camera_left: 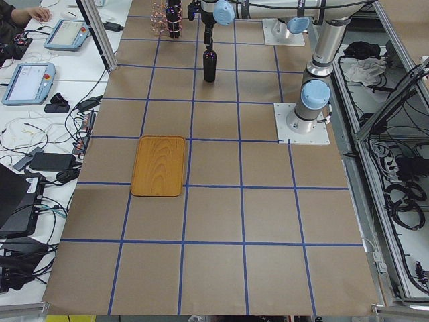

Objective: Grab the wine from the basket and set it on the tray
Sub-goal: 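Lower the left gripper onto the bottle neck and grasp it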

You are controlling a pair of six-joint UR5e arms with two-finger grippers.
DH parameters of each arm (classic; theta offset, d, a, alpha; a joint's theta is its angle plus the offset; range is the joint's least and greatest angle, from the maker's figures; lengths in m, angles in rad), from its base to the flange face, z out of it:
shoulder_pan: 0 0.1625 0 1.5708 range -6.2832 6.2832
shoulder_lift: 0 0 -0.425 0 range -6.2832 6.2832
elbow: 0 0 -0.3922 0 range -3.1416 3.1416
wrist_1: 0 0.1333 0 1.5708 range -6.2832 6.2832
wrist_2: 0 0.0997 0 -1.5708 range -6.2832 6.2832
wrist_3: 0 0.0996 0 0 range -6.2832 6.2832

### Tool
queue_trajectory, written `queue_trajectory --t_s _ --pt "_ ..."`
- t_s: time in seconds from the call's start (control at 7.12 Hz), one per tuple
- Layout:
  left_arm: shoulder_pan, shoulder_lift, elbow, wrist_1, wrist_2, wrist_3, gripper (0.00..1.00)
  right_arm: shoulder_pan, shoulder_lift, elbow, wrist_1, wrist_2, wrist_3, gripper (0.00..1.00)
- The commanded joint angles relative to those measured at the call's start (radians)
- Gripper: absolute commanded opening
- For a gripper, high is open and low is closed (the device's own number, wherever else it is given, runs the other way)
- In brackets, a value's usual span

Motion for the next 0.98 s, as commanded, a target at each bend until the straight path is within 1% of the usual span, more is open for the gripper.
queue_trajectory --t_s 0.0,0.14,0.42,0.7,0.84 --pt "0.0 -0.013 -0.001 -0.006 -0.004 -0.003 0.87 0.0 -0.001 0.0 -0.004 0.0 -0.005 1.0" --pt "0.0 -0.018 -0.002 -0.012 -0.004 0.001 0.87 0.0 -0.001 0.0 -0.001 0.0 -0.005 1.0" --pt "-0.002 -0.024 -0.003 -0.015 -0.004 -0.002 0.82 -0.001 -0.001 0.0 -0.001 -0.001 -0.007 1.0" --pt "-0.006 -0.025 -0.004 -0.023 -0.022 0.005 0.57 -0.006 0.0 0.0 -0.004 -0.003 -0.01 1.0" --pt "-0.006 -0.025 -0.004 -0.035 -0.025 0.006 0.31 -0.012 0.002 -0.006 -0.01 0.002 -0.01 1.0"
